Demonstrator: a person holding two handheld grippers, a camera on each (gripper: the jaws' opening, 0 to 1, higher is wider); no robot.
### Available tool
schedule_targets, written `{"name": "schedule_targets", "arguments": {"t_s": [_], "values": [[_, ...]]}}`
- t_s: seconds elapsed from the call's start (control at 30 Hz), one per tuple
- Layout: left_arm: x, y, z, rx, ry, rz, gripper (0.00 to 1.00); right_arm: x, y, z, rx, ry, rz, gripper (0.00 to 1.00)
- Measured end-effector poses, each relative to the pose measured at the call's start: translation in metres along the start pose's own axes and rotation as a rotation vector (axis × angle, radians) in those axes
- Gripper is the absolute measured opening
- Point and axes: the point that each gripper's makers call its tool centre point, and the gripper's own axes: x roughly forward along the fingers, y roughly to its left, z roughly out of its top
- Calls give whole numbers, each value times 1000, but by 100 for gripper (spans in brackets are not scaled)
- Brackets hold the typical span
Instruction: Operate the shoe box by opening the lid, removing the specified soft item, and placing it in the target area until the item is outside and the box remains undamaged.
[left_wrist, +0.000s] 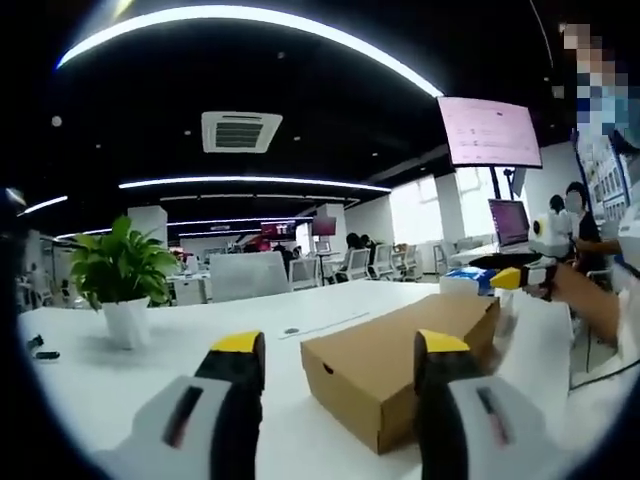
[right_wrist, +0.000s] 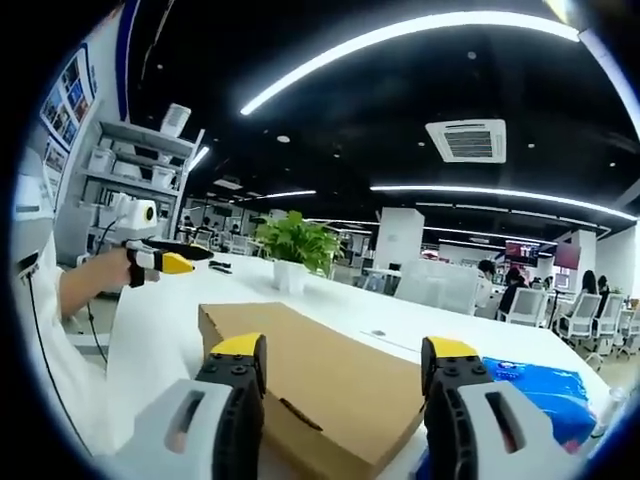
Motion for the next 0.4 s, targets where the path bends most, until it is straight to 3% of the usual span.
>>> {"name": "schedule_targets", "arguments": {"t_s": [0.3,0.4], "values": [[0,-1,9,-8,-39,2,61,-1,-4,-1,3,-1,-23,66],[-1,-7,14,-39,-73,-31,50,0,-2,-2,-7,4,-21,66]]}}
